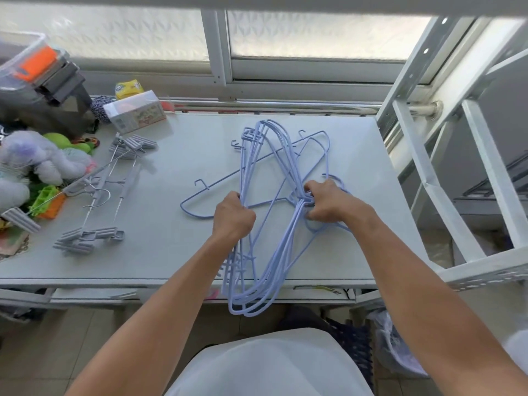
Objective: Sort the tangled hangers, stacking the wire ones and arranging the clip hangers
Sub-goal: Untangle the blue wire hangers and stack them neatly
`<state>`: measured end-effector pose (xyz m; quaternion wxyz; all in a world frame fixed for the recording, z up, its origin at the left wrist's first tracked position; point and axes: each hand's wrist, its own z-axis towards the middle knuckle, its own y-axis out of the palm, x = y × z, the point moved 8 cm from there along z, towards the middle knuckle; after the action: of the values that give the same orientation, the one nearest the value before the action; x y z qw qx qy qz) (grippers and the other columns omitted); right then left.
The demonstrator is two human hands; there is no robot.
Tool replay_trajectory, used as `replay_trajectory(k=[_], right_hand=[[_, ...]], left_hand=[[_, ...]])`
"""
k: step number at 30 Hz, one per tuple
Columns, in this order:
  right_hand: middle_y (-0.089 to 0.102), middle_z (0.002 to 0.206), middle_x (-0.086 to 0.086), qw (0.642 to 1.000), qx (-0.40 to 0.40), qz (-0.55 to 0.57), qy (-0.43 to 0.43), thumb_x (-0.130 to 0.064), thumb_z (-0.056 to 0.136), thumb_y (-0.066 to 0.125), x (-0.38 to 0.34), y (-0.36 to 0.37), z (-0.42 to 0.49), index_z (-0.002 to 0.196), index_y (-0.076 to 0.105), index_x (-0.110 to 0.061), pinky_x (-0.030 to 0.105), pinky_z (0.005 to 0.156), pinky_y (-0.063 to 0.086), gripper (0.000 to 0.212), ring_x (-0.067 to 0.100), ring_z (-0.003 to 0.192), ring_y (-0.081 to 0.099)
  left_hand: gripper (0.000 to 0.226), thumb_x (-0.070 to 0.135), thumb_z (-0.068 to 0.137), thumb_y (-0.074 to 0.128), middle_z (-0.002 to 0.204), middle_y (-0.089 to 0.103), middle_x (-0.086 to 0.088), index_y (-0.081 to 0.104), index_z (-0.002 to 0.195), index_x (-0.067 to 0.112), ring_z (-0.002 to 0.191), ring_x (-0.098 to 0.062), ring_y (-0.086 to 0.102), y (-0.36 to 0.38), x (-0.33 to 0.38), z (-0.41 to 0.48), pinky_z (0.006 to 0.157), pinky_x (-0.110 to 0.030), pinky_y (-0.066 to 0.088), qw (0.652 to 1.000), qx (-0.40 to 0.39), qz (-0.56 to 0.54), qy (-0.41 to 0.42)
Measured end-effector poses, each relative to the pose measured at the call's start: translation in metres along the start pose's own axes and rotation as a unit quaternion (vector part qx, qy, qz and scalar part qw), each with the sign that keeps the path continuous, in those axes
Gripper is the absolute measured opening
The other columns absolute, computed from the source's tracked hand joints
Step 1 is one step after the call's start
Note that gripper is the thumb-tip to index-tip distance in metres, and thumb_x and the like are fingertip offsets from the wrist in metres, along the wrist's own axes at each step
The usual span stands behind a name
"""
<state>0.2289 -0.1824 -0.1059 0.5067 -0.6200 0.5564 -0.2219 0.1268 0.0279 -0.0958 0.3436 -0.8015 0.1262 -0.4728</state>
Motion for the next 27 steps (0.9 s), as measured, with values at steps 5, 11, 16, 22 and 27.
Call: replay_trajectory(k=[5, 11, 16, 22, 27], right_hand=[[0.064, 0.107, 0.011, 0.985, 0.149, -0.085, -0.017, -0.01, 0.083, 0.058, -0.021, -0.012, -0.012, 0.099, 0.061, -0.013, 0.037, 0.08, 0.048, 0.017, 0.031, 0.107, 0.059], [0.067, 0.104, 0.009, 0.972, 0.19, -0.137, 0.018, -0.012, 0.085, 0.055, -0.025, -0.001, -0.021, 0.102, 0.059, -0.014, 0.037, 0.077, 0.051, 0.017, 0.03, 0.099, 0.065], [0.067, 0.105, 0.01, 0.966, 0.217, -0.131, 0.043, -0.022, 0.088, 0.055, -0.016, -0.006, -0.027, 0.101, 0.065, -0.013, 0.035, 0.077, 0.051, 0.018, 0.03, 0.102, 0.064], [0.069, 0.105, 0.008, 0.962, 0.226, -0.153, 0.015, -0.036, 0.095, 0.051, -0.019, -0.01, -0.03, 0.103, 0.063, -0.015, 0.034, 0.081, 0.05, 0.026, 0.028, 0.103, 0.064], [0.071, 0.099, 0.005, 0.966, 0.203, -0.157, -0.029, -0.029, 0.096, 0.051, -0.027, -0.014, -0.029, 0.104, 0.061, -0.018, 0.033, 0.079, 0.049, 0.017, 0.027, 0.097, 0.066]], left_hand=[[0.018, 0.01, 0.082, 0.048, 0.093, 0.064, -0.013, 0.055, 0.099, 0.009, 0.082, -0.029, 0.066, 0.004, -0.007, 0.001, 0.069, -0.038, 0.055, 0.999, -0.01, -0.03, -0.007], [0.018, 0.011, 0.086, 0.047, 0.093, 0.063, -0.013, 0.055, 0.102, 0.008, 0.081, -0.031, 0.061, -0.001, -0.013, 0.003, 0.063, -0.033, 0.047, 1.0, 0.0, -0.002, 0.006], [0.018, 0.011, 0.089, 0.049, 0.091, 0.061, -0.011, 0.056, 0.105, 0.007, 0.077, -0.028, 0.054, -0.012, -0.015, 0.007, 0.062, -0.032, 0.037, 0.999, 0.024, 0.022, 0.022], [0.019, 0.024, 0.081, 0.056, 0.085, 0.068, -0.01, 0.06, 0.097, 0.013, 0.081, -0.029, 0.068, -0.013, -0.022, 0.013, 0.077, -0.041, 0.057, 1.0, -0.003, -0.012, -0.006], [0.014, 0.019, 0.085, 0.056, 0.087, 0.061, -0.007, 0.048, 0.094, 0.013, 0.078, -0.024, 0.071, -0.005, -0.024, 0.01, 0.068, -0.035, 0.058, 0.998, -0.05, -0.042, -0.016]])
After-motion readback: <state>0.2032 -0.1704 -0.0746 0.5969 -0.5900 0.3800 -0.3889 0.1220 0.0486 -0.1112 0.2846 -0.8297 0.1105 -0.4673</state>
